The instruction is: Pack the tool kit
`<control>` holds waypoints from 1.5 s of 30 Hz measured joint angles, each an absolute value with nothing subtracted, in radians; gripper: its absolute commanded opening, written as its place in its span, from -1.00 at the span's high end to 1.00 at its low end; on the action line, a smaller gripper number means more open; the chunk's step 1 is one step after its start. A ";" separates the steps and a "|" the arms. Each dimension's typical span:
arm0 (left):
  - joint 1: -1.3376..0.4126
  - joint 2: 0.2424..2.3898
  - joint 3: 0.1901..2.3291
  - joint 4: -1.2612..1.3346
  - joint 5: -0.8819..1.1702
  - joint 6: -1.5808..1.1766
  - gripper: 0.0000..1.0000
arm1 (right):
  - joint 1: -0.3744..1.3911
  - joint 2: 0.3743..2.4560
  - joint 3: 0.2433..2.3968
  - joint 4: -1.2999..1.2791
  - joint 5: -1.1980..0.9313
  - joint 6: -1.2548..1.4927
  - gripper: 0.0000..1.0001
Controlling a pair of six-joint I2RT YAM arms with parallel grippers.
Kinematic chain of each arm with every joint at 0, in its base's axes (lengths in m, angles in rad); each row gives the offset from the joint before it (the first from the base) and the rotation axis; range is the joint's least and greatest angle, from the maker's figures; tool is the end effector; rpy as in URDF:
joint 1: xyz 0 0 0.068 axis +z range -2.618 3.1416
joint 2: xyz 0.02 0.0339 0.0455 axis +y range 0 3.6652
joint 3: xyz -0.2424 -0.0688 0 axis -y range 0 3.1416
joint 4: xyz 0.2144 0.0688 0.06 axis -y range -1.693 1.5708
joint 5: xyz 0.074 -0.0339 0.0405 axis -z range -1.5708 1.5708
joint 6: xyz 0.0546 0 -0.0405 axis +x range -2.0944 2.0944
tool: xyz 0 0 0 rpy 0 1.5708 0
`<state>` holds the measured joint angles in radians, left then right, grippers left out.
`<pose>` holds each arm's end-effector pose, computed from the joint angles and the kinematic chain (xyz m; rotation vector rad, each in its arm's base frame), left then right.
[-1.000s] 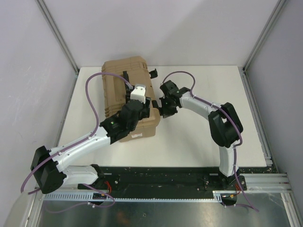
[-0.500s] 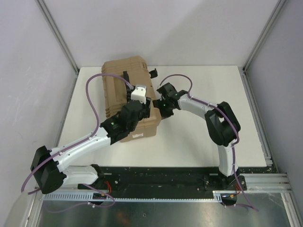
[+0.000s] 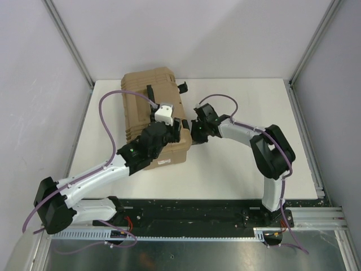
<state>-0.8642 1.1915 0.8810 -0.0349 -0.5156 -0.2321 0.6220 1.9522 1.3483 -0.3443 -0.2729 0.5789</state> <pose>0.1939 -0.1856 0.2892 0.2486 1.8615 -0.2609 0.3121 0.2419 0.1633 -0.1754 2.6659 0.7876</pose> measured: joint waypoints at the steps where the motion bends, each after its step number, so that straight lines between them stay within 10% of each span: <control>1: -0.866 1.179 0.881 -0.036 -0.500 -0.236 -0.39 | 0.617 1.934 1.328 -0.337 -0.267 0.594 0.88; 11: -0.885 1.056 0.919 -0.255 -0.426 -0.288 -0.85 | 0.506 1.700 1.251 -0.348 -0.134 0.659 -0.03; 21: -0.672 0.864 0.956 -0.329 -0.423 -0.332 -0.99 | 0.467 1.629 1.250 -0.153 -0.258 0.662 -0.20; 30: -0.420 0.876 0.988 -0.351 -0.304 -0.378 -0.98 | 0.525 1.682 1.250 0.077 -0.480 0.663 -0.13; 36: -0.348 0.944 0.988 -0.368 -0.201 -0.410 -0.98 | 0.516 1.728 1.250 0.113 -0.496 0.677 0.68; 45: -0.325 0.991 1.049 -0.381 -0.119 -0.397 -0.97 | 0.558 1.720 1.256 0.054 -0.458 0.626 0.87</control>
